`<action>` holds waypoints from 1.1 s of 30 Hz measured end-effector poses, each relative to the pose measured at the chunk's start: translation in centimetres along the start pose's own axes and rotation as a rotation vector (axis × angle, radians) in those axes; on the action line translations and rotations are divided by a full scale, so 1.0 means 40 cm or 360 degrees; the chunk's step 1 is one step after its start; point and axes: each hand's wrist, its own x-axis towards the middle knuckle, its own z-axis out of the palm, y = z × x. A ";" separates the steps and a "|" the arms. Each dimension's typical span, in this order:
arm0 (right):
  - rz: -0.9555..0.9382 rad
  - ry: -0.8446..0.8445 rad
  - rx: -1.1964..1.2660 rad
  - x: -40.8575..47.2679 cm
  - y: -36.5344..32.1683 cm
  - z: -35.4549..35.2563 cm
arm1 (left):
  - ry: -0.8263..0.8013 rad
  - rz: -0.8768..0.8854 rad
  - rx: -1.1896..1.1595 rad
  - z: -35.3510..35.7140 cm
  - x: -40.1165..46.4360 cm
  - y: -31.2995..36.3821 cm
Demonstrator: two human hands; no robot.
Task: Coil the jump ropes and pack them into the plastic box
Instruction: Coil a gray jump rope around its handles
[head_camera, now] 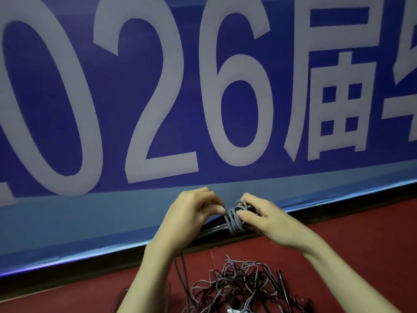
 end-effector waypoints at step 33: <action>0.0018 0.1314 0.1098 -0.013 -0.032 -0.088 | -0.0216 -0.0644 -0.0538 0.116 0.035 0.224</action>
